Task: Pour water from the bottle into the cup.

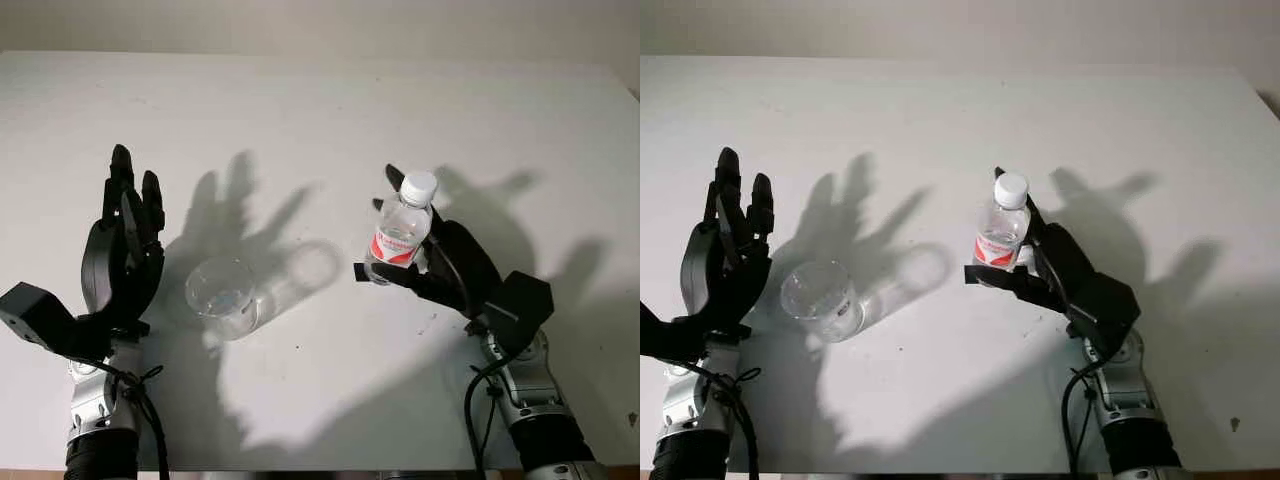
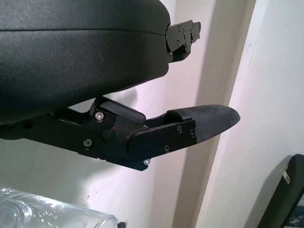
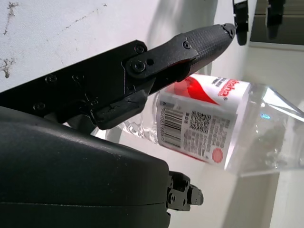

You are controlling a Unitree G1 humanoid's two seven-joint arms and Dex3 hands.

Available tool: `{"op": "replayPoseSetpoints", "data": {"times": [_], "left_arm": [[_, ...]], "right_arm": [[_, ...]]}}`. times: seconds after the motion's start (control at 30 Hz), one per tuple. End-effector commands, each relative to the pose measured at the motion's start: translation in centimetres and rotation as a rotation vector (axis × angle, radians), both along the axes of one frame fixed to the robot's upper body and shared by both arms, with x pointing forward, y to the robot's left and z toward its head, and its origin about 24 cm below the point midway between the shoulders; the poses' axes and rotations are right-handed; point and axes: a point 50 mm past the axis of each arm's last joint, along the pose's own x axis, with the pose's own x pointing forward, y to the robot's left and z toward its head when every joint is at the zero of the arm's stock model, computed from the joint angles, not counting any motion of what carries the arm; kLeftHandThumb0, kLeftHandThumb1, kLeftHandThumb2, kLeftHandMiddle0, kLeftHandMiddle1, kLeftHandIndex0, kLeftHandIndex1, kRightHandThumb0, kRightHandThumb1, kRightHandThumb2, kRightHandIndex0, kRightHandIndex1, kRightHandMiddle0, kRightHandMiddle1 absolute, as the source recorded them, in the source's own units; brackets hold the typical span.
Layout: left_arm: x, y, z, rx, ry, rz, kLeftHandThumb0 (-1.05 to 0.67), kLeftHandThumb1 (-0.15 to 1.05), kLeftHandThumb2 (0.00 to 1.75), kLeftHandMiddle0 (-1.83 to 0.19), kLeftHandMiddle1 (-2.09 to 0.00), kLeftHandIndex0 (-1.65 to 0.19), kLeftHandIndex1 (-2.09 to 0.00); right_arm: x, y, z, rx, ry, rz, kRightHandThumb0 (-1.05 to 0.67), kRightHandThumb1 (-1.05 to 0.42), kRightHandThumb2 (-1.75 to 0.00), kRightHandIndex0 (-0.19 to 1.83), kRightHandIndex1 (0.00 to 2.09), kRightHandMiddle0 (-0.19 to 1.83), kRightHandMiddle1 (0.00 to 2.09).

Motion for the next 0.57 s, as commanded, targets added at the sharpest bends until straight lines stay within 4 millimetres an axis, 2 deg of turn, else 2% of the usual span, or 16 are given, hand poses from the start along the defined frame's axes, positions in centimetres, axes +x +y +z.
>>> {"op": "replayPoseSetpoints", "data": {"times": [0.0,0.27,0.53], "left_arm": [[-0.2,0.2,-0.3,0.002,0.004,0.010,-0.74,1.05,0.65,0.19,0.00,0.19,0.00],[-0.4,0.1,-0.3,0.009,-0.003,0.017,-0.74,1.05,0.66,0.19,0.00,0.19,0.00],[-1.2,0.3,-0.6,0.000,-0.010,0.022,-0.73,1.05,0.65,0.19,0.00,0.19,0.00]], "right_arm": [[-0.2,-0.1,-0.2,0.033,0.001,-0.003,-0.99,-0.97,-0.06,-0.19,0.00,-0.19,0.00],[-0.3,0.4,0.6,0.073,-0.053,0.103,-0.94,-0.97,-0.06,-0.19,0.00,-0.19,0.00],[-0.7,1.0,0.9,0.036,-0.067,0.188,-0.95,-0.97,-0.05,-0.19,0.00,-0.19,0.00]]}}
